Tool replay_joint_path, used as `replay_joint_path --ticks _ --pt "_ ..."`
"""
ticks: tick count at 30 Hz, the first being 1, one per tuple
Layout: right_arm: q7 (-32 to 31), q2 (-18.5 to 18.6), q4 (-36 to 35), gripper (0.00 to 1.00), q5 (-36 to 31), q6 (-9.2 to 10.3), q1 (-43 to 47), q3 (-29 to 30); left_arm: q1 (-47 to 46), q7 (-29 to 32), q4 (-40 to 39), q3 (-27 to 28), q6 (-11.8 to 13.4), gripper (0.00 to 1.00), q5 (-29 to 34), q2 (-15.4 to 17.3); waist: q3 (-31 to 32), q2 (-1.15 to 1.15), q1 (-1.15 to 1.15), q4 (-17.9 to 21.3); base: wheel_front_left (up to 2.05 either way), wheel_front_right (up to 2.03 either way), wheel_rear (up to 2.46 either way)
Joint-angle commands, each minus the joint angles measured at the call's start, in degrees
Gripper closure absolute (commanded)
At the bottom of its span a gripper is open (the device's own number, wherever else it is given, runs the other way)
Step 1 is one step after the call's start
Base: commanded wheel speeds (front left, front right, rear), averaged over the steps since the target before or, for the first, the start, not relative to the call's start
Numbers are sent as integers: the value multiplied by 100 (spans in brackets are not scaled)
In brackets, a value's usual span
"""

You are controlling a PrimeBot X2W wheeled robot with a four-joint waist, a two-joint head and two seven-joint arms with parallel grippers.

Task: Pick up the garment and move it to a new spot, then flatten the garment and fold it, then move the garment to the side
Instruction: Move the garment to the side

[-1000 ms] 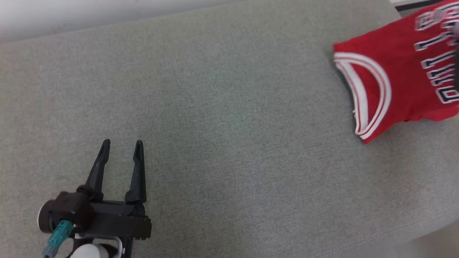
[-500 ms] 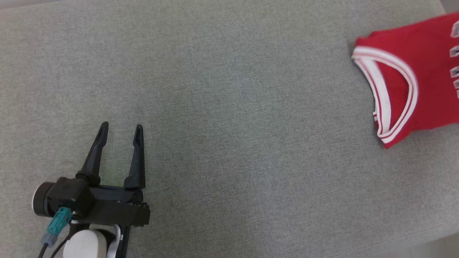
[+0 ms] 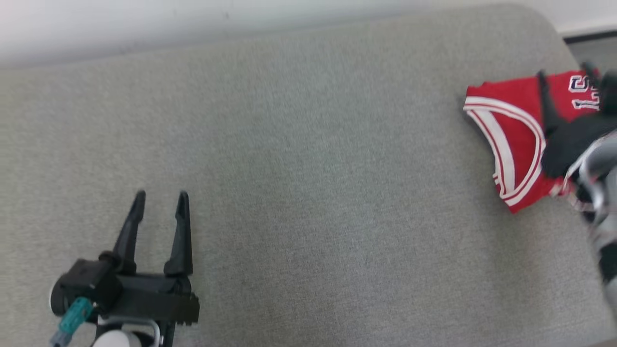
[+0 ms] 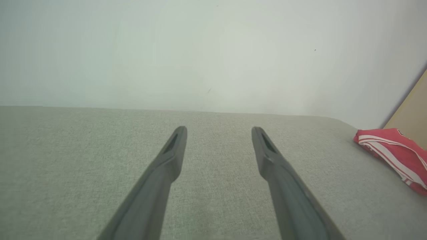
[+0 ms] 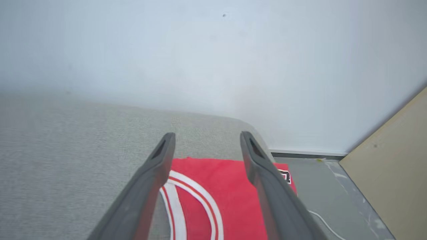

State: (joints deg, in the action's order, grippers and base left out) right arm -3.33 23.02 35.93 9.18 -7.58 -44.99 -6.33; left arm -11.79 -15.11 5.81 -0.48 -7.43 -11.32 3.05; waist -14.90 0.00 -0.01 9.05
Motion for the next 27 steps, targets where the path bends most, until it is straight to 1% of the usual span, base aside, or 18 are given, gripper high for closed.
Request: replay_joint_path --ticks 1,4,6,10,15,19,24,27 --pt "191 -58 -189 0 175 16 356 -67 149 0 62 34 6 0 -75 -1 496 0 1 -154 0 0 0" --pt "681 -169 -781 0 541 16 971 -267 270 1 150 149 8 0 -57 -6 743 0 1 -214 0 0 0" --pt "953 -273 -1043 0 719 17 1409 -304 368 1 238 236 10 0 3 -9 906 0 1 -259 0 0 0" --pt "1299 -523 -1380 0 778 16 2115 -309 554 0 449 369 44 0 128 -9 1212 0 1 -370 0 0 0" --pt "1467 -876 -1468 0 648 16 2810 -238 816 0 674 538 111 0 187 -13 1550 0 1 -500 0 0 0" --pt "1590 -1178 -1371 0 467 16 3254 -87 1011 0 815 604 151 0 171 -13 1739 0 1 -632 0 0 0" --pt "1672 -1432 -1179 0 314 16 3617 -9 1161 0 952 669 146 0 180 -14 1910 0 1 -753 0 0 0" --pt "1712 -1505 -1164 0 222 16 3743 107 1225 0 997 708 118 0 218 -15 1967 0 1 -806 0 0 0"
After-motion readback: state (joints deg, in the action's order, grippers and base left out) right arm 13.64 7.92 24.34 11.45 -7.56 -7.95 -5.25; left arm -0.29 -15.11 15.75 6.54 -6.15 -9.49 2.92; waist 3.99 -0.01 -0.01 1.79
